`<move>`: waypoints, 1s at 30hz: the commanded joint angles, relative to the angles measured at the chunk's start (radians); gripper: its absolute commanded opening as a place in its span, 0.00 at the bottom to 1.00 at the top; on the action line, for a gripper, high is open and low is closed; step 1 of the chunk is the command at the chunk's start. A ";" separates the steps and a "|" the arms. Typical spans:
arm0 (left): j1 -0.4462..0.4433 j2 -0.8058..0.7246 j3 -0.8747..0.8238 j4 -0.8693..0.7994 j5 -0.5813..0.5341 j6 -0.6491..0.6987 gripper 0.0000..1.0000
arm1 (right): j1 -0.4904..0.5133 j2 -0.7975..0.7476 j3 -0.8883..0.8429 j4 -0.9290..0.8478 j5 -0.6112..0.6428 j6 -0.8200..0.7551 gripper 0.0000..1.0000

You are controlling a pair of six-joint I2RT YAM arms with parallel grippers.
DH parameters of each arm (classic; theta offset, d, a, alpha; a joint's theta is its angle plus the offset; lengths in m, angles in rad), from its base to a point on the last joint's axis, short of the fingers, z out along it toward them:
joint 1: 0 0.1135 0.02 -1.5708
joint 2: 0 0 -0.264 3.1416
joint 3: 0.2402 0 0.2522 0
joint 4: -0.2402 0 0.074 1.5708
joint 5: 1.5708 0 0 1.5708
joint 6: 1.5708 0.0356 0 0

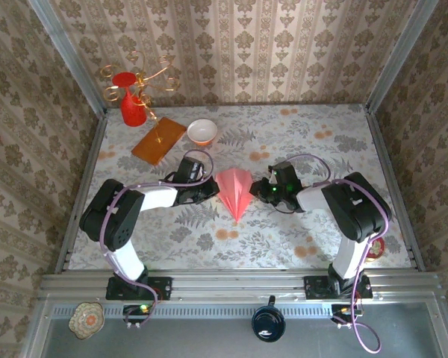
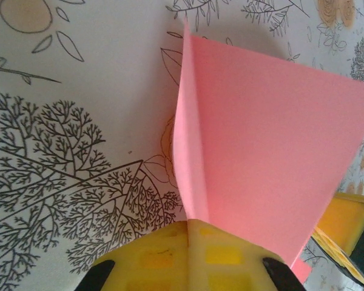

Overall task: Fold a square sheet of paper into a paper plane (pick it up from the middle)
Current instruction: Move the paper plane to the top-center of the table.

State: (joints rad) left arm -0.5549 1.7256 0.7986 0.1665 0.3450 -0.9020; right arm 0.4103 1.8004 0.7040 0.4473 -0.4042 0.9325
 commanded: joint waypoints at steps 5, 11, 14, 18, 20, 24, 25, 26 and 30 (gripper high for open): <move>0.006 0.008 0.015 -0.003 0.038 0.021 0.04 | 0.001 -0.135 0.047 -0.236 0.042 -0.102 0.38; 0.006 0.002 0.017 -0.010 0.043 0.024 0.04 | 0.053 -0.224 0.053 -0.369 0.087 -0.166 0.43; 0.006 0.000 0.016 -0.012 0.045 0.025 0.04 | 0.107 -0.221 0.075 -0.425 0.115 -0.182 0.43; 0.009 -0.006 0.013 -0.012 0.043 0.026 0.04 | 0.153 -0.179 0.105 -0.436 0.117 -0.168 0.41; 0.009 -0.007 0.013 -0.015 0.044 0.028 0.04 | 0.171 -0.155 0.121 -0.437 0.113 -0.164 0.40; 0.010 -0.009 0.014 -0.015 0.055 0.031 0.04 | 0.197 -0.108 0.156 -0.445 0.109 -0.159 0.40; 0.011 -0.009 0.016 -0.015 0.055 0.032 0.04 | 0.201 -0.098 0.166 -0.456 0.117 -0.158 0.40; 0.011 -0.010 0.016 -0.015 0.055 0.032 0.04 | 0.203 -0.091 0.172 -0.462 0.121 -0.159 0.40; 0.011 -0.011 0.016 -0.013 0.058 0.031 0.04 | 0.208 -0.084 0.181 -0.455 0.117 -0.161 0.40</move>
State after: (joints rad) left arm -0.5537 1.7256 0.7990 0.1642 0.3862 -0.8936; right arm 0.6125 1.7069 0.8574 0.0181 -0.3096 0.7837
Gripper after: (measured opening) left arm 0.059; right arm 0.398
